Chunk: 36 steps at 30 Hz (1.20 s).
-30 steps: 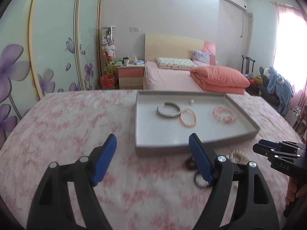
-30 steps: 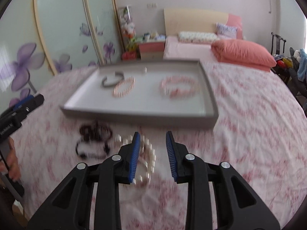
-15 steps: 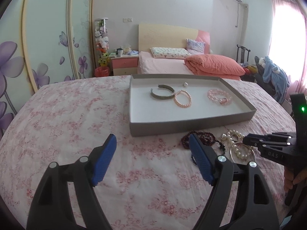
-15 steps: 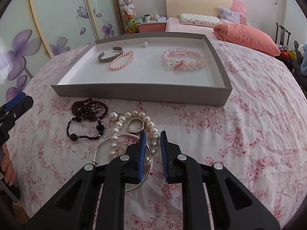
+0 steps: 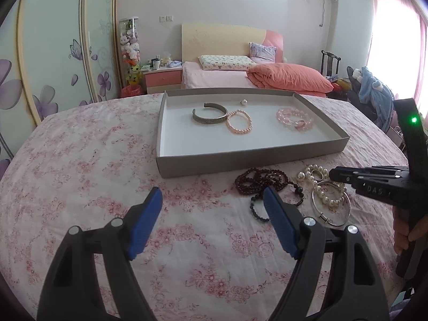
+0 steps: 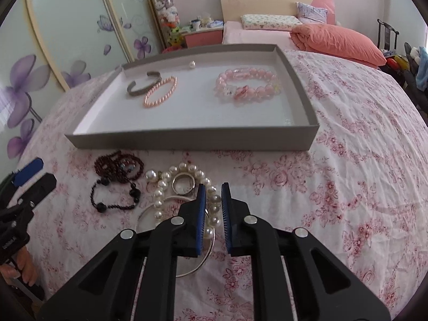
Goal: Organize jewelry
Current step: 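Move the right tool to the white pearl necklace and close on it, then lift the pearl necklace with the right tool while the left tool grasps the black bead bracelet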
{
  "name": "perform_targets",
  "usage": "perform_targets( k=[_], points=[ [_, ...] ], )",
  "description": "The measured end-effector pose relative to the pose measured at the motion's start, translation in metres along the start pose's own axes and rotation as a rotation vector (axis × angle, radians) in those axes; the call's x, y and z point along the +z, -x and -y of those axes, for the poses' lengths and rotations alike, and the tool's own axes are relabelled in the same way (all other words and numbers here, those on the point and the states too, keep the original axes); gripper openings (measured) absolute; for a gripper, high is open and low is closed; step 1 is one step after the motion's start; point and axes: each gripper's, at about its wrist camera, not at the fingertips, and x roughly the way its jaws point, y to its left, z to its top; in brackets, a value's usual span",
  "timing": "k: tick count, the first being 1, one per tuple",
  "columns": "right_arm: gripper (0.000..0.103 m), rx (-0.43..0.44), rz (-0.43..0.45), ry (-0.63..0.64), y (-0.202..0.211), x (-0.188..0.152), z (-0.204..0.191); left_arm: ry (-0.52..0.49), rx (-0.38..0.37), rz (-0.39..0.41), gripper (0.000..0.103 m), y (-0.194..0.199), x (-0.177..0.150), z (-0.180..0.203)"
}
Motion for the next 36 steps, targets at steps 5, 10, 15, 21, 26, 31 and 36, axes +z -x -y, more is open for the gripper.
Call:
perform_targets(
  k=[5, 10, 15, 21, 26, 31, 36],
  points=[
    [0.013, -0.083, -0.003, 0.077, -0.003, -0.002, -0.011, -0.007, -0.007, -0.017, 0.076, -0.004, -0.002, 0.003],
    [0.010, -0.110, -0.019, 0.148, -0.006, -0.001, -0.022, -0.017, -0.014, -0.025, 0.076, -0.006, -0.004, 0.006],
    [0.010, -0.085, 0.024, 0.125, -0.001, -0.004, -0.019, -0.021, -0.029, -0.041, 0.076, -0.008, -0.006, 0.008],
    [0.010, -0.010, 0.151, 0.025, 0.037, 0.001, 0.001, -0.028, -0.050, -0.074, 0.076, -0.015, -0.005, 0.011],
    [0.010, 0.009, 0.204, -0.048, 0.054, 0.004, 0.020, -0.034, -0.069, -0.118, 0.076, -0.024, -0.007, 0.017],
    [0.010, -0.050, 0.138, -0.101, 0.036, -0.001, 0.040, -0.055, -0.071, -0.161, 0.067, -0.036, -0.008, 0.030],
    [0.010, -0.073, 0.088, -0.123, 0.019, -0.009, 0.048, -0.063, -0.073, -0.176, 0.052, -0.045, -0.004, 0.042]
  ],
)
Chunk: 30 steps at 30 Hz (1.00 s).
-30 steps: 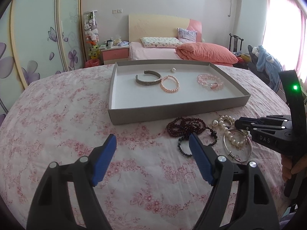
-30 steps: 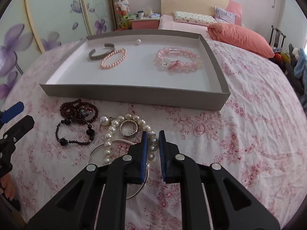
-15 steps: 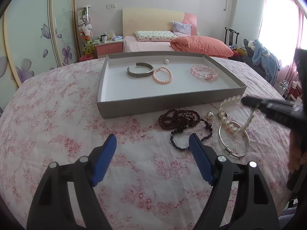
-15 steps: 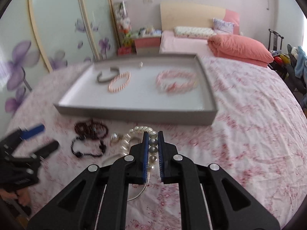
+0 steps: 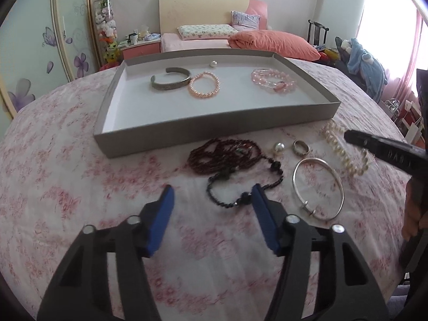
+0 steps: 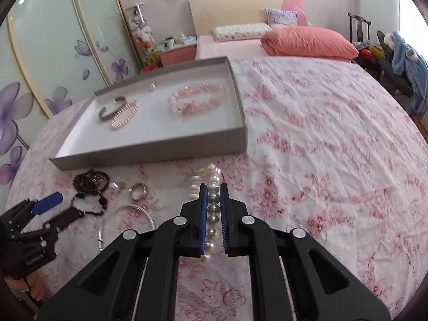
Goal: Organize jewelry
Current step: 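Lift the pearl necklace with the right tool while the left tool grasps the black bead bracelet, then lift the black bead bracelet with the left tool toward the tray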
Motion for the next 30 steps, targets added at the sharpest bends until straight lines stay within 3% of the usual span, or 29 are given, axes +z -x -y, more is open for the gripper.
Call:
perform_targets(
  k=[4, 7, 17, 20, 22, 30],
  points=[
    [0.010, 0.005, -0.011, 0.005, -0.003, -0.004, 0.000, -0.028, 0.046, -0.017, 0.019, -0.007, 0.002, 0.009],
    [0.010, 0.008, -0.013, 0.008, -0.002, -0.005, 0.000, -0.033, 0.059, -0.019, 0.012, -0.006, -0.001, 0.005],
    [0.010, -0.014, -0.016, 0.019, -0.008, -0.007, -0.001, 0.065, 0.134, -0.017, 0.013, 0.011, -0.014, -0.066],
    [0.010, -0.018, -0.016, 0.020, -0.008, -0.007, -0.002, 0.084, 0.112, -0.013, 0.024, 0.015, -0.017, -0.074],
    [0.010, -0.017, -0.017, 0.019, -0.008, -0.007, -0.002, 0.093, 0.088, -0.009, 0.038, 0.017, -0.018, -0.075],
    [0.010, -0.011, -0.018, 0.015, -0.008, -0.007, -0.002, 0.177, 0.016, 0.021, 0.040, 0.022, -0.015, -0.082]
  ],
)
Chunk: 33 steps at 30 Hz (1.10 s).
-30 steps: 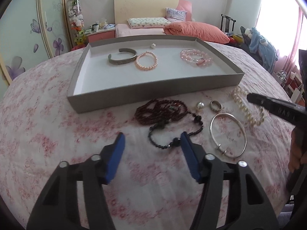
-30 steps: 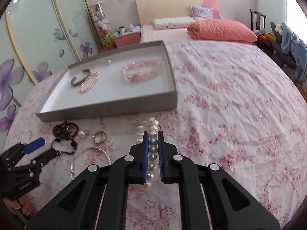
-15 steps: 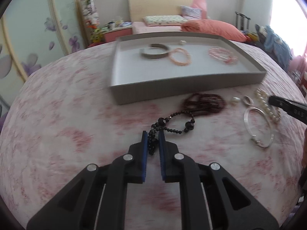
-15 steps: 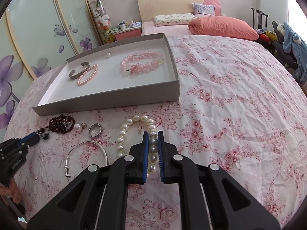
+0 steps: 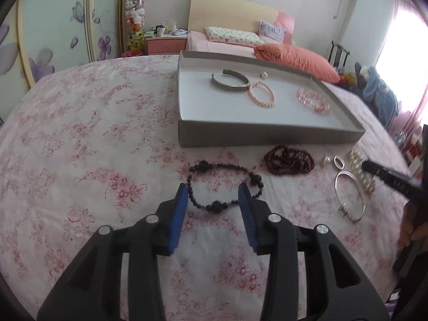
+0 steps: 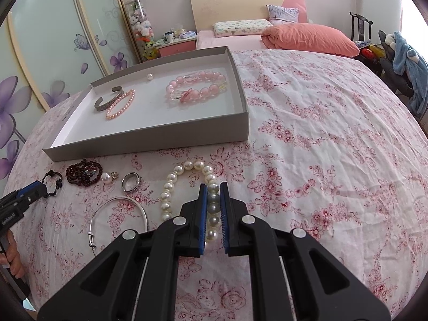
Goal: Organize jewelry
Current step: 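Lift the black bead bracelet with the left tool toward the tray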
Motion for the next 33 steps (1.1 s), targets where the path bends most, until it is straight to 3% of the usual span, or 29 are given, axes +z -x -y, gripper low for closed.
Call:
perform_targets(
  k=[5, 9, 12, 18, 33],
  points=[
    [0.010, 0.000, 0.000, 0.000, 0.000, 0.000, 0.000, 0.050, 0.025, -0.018, 0.039, -0.007, 0.005, -0.008],
    [0.011, -0.001, 0.000, 0.000, 0.000, 0.000, 0.000, 0.017, 0.098, -0.018, 0.015, -0.010, 0.007, -0.003],
    [0.011, 0.000, 0.000, 0.000, 0.000, 0.000, 0.001, 0.013, 0.124, -0.016, 0.010, -0.010, 0.007, -0.004],
    [0.011, 0.001, -0.001, -0.002, 0.000, 0.000, 0.001, -0.009, 0.147, -0.018, 0.012, -0.009, 0.006, -0.001],
    [0.011, 0.017, -0.003, -0.015, 0.000, 0.000, 0.004, -0.009, 0.122, -0.018, 0.019, -0.010, 0.005, -0.002]
  ],
)
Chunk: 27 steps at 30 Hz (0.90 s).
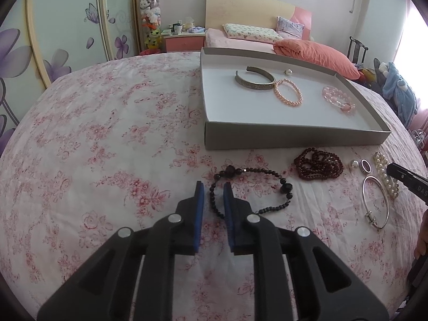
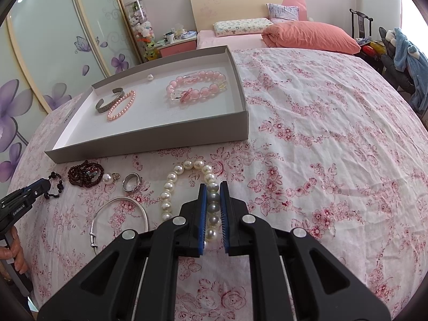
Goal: Organize jewelry
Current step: 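Lift the black bead bracelet with the left tool toward the tray, then carry the black bead bracelet left and pearl necklace right into the tray, open both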
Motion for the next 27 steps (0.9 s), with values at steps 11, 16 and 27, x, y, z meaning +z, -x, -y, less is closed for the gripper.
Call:
perform_targets(
  k=[11, 16, 27],
  points=[
    [0.010, -0.035, 0.003, 0.032, 0.001, 0.001, -0.006, -0.067, 0.040, 0.000, 0.005, -0.001, 0.000, 0.013],
    [0.010, 0.040, 0.096, -0.018, 0.022, 0.002, -0.001, -0.013, -0.032, 0.006, 0.004, 0.005, -0.003, 0.004],
    [0.010, 0.161, 0.316, -0.014, 0.074, 0.007, -0.027, 0.084, -0.196, 0.170, 0.005, 0.053, -0.002, 0.006]
  ],
)
